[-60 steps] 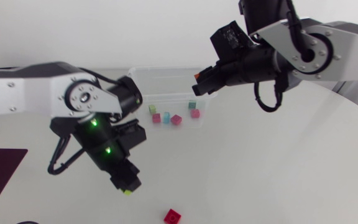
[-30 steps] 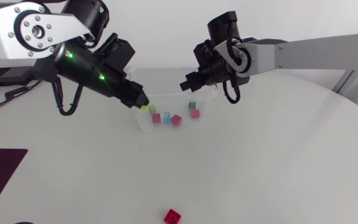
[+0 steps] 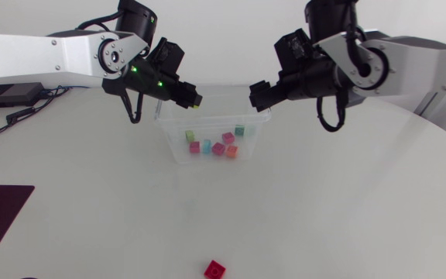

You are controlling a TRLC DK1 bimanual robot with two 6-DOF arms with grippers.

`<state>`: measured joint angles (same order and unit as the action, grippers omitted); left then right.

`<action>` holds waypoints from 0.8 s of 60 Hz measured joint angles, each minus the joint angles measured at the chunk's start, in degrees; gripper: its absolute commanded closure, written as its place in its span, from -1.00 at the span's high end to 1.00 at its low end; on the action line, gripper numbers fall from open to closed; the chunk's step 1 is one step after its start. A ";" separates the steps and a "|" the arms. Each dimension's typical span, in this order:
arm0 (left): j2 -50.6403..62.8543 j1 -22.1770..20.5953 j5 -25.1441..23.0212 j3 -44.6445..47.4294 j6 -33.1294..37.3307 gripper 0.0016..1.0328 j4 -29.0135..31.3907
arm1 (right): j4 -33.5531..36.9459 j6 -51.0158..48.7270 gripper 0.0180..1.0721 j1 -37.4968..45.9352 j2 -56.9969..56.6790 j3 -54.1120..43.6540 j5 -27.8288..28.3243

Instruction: Pick up the duplo bricks and place them in the container

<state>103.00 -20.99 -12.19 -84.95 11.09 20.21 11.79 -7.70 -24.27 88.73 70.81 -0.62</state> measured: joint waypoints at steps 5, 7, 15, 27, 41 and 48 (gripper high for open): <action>2.51 0.37 0.00 -1.38 -0.20 -0.04 -3.80 | 1.11 -0.31 0.80 0.00 -5.86 -4.59 0.59; 3.76 0.46 0.00 -2.30 -0.20 0.26 -4.31 | 2.03 -0.48 0.80 0.00 -7.93 -6.34 0.70; 6.84 0.59 0.00 -3.61 0.15 0.92 -4.66 | 7.08 -1.73 0.80 0.42 -14.64 -11.54 2.71; 3.37 0.59 -3.23 1.40 7.23 0.92 -2.82 | 17.44 -3.61 0.80 -0.79 -25.90 -19.47 4.04; -9.16 -0.46 -3.87 13.25 18.40 0.92 2.82 | 30.71 -6.19 0.80 -11.67 -32.65 -28.89 4.55; -13.97 -1.68 -3.85 17.64 22.43 0.92 6.03 | 34.27 -6.32 0.80 -16.55 -33.27 -31.65 4.72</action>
<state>89.03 -22.68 -16.03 -67.31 33.52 26.24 46.06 -14.02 -40.82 55.46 39.16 4.10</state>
